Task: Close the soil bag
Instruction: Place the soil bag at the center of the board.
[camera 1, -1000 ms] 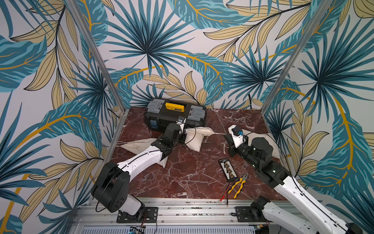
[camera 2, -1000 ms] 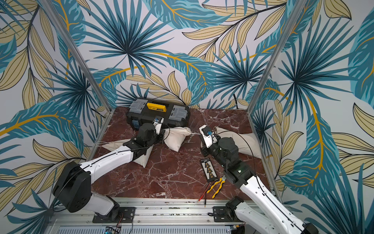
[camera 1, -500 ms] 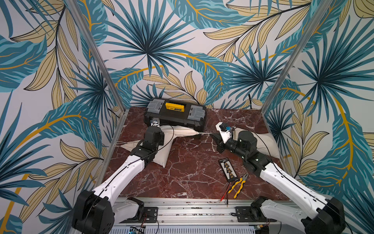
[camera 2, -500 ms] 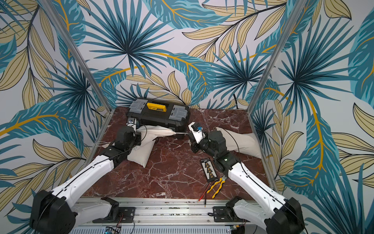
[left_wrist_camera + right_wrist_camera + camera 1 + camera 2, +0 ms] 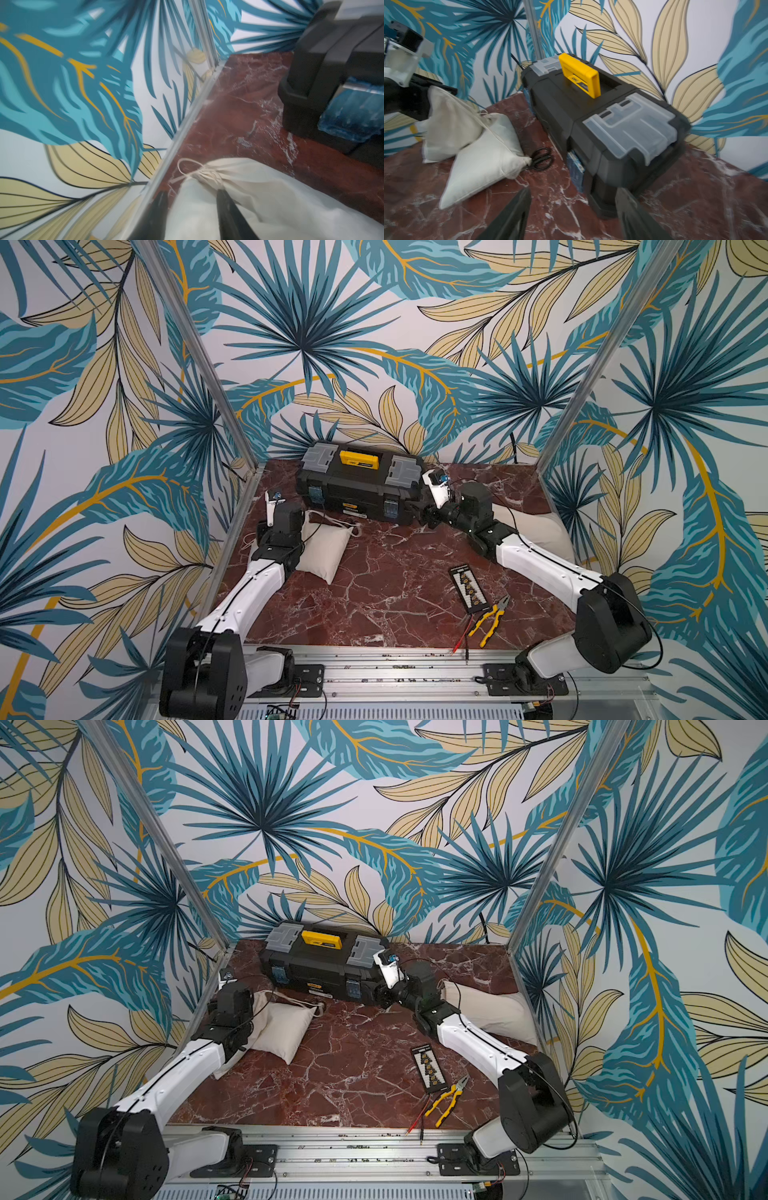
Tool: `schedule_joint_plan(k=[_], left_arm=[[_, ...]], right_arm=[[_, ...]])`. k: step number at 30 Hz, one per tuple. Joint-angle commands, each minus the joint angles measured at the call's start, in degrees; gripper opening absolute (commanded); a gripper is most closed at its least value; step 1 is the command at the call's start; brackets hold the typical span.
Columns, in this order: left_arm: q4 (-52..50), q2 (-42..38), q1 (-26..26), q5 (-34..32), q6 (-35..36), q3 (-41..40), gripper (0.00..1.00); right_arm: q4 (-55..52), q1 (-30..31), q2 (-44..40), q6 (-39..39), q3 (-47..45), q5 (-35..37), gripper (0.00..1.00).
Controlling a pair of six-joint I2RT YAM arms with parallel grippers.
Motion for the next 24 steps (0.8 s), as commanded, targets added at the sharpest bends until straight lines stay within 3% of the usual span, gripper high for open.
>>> schedule_joint_plan(k=[1,4,8,12,17,22,24], left_arm=[[-4.14,-0.42,-0.02,3.79,-4.50,3.30,0.78],[-3.80,-6.33,-0.45,9.81,-5.18,2.64,0.90],[-4.43,-14.90,-1.76,19.16,-5.06,2.05,1.00],[-6.41,-19.89,-5.84,25.68,-3.90,3.20,1.00],[-3.63,-20.15,-12.38,37.70,-5.55,3.20,1.00],[-1.35,-17.33,-19.92,39.85,-6.88,3.93,1.00],[-0.22,-16.11,-21.80,41.35,-7.34,4.30,1.00]], right_arm=[[-15.09,-1.99,-2.75,-7.06,2.21,16.07,0.86],[-21.52,-4.95,-0.63,-10.32,5.49,25.61,0.94],[-28.29,-10.36,5.81,-11.28,11.70,30.27,0.96],[-30.81,-14.50,11.85,-12.31,16.61,27.90,0.96],[-32.01,-17.61,19.63,-13.16,20.71,27.50,0.97],[-34.80,-18.79,25.69,-14.04,23.63,26.37,0.92],[-36.18,-19.18,27.44,-14.01,24.85,25.90,0.84]])
